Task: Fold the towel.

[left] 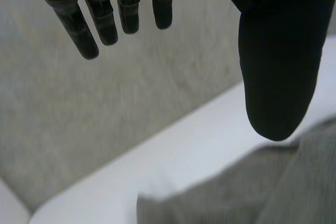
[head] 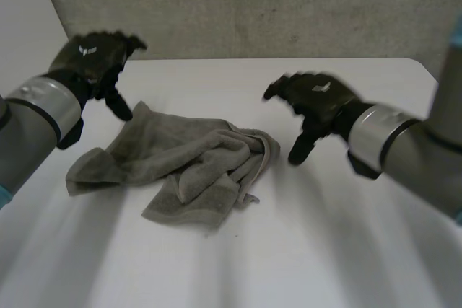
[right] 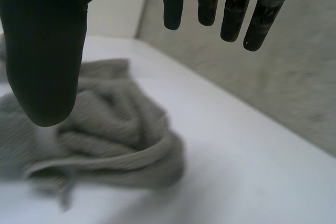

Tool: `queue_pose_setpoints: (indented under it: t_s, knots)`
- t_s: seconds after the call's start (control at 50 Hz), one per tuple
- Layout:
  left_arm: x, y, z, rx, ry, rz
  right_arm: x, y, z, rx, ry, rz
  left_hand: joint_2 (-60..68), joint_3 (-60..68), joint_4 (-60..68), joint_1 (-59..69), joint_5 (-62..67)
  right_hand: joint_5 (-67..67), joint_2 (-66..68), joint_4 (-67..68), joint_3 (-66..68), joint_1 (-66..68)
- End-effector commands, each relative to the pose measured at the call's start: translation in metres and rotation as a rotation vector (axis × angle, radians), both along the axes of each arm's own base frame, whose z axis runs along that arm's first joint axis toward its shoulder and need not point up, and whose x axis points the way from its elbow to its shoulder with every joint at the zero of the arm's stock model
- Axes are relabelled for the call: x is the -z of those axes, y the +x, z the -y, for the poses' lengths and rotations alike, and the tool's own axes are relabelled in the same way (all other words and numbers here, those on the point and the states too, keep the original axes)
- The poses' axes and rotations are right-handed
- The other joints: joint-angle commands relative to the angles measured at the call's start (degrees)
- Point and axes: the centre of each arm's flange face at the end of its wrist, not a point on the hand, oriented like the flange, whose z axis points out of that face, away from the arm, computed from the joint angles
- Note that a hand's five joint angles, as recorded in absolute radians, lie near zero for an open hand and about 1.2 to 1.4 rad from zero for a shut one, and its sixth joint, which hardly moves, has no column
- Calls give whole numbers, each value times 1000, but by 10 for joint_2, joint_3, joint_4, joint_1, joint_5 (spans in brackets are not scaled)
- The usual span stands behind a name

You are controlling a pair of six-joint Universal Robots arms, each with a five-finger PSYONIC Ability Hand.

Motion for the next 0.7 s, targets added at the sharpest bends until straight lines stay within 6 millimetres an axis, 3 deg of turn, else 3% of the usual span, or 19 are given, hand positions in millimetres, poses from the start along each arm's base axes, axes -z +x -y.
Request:
queue_pose_setpoints:
  t_s: [0.02, 0.06, 0.12, 0.18, 0.2, 0.26, 0.34, 0.4, 0.44, 0.46, 0.5, 0.52, 0.54, 0.56, 0.58, 0.62, 0.64, 0.68, 0.7]
  knots:
    - [59, 17, 22, -56, 155, 89, 45, 35, -35, -174, 25, -120, 58, 58, 58, 56, 58, -30, -38, -35, -25, -44]
    - [90, 31, 32, -96, 240, 125, 62, 52, -48, -250, -4, -124, 48, 48, 48, 46, 48, -30, -38, -35, -25, -44]
    - [101, 37, 36, -108, 266, 144, 71, 60, -52, -280, -20, -128, 41, 41, 41, 39, 41, -30, -38, -35, -25, -44]
    - [133, 50, 45, -125, 319, 223, 96, 81, -63, -350, -75, -139, 24, 24, 24, 23, 24, -30, -38, -35, -25, -44]
    - [133, 50, 45, -125, 319, 224, 96, 81, -63, -350, -75, -139, 24, 24, 24, 22, 24, -30, -38, -35, -25, -44]
    - [154, 55, 53, -120, 317, 295, 123, 96, -66, -383, -136, -176, 14, 14, 14, 12, 14, -6, -14, -11, 0, -19]
    - [159, 56, 59, -122, 282, 317, 135, 103, -58, -353, -202, -200, 24, 24, 24, 22, 24, 53, 45, 48, 59, 40]
    - [160, 58, 64, -131, 246, 319, 147, 105, -49, -316, -246, -226, 107, 107, 106, 105, 106, 187, 180, 183, 193, 174]
    - [158, 57, 67, -136, 210, 313, 145, 108, -41, -271, -288, -207, 372, 373, 372, 371, 372, 606, 598, 601, 611, 592]
    - [158, 57, 67, -136, 210, 313, 145, 108, -41, -271, -288, -207, 374, 374, 374, 372, 374, 608, 600, 603, 614, 595]
    - [152, 55, 66, -139, 185, 300, 124, 108, -33, -227, -349, -140, 652, 652, 652, 650, 652, 670, 662, 665, 675, 656]
    - [145, 52, 63, -134, 169, 297, 102, 107, -32, -201, -378, -88, 653, 653, 653, 651, 653, 670, 662, 665, 675, 656]
    - [145, 52, 63, -133, 169, 297, 102, 107, -32, -201, -378, -88, 653, 653, 653, 651, 653, 670, 662, 665, 675, 656]
    - [134, 51, 60, -133, 143, 289, 79, 100, -28, -167, -388, -35, 653, 653, 653, 651, 653, 670, 662, 665, 675, 656]
    - [134, 51, 60, -133, 143, 289, 79, 100, -28, -167, -388, -34, 653, 653, 653, 651, 653, 670, 662, 665, 675, 656]
    - [107, 47, 50, -130, 83, 274, 37, 70, 0, -51, -380, 77, 653, 653, 653, 651, 653, 670, 662, 665, 675, 656]
    - [107, 47, 50, -130, 82, 274, 36, 70, 0, -51, -380, 77, 653, 653, 653, 651, 653, 670, 662, 665, 675, 656]
    - [93, 44, 43, -122, 53, 263, 0, 37, 20, 53, -347, 158, 653, 653, 653, 651, 653, 670, 662, 665, 675, 656]
    - [75, 41, 34, -116, 10, 243, 0, 37, 20, 54, -347, 159, 653, 653, 653, 651, 653, 670, 662, 665, 675, 656]
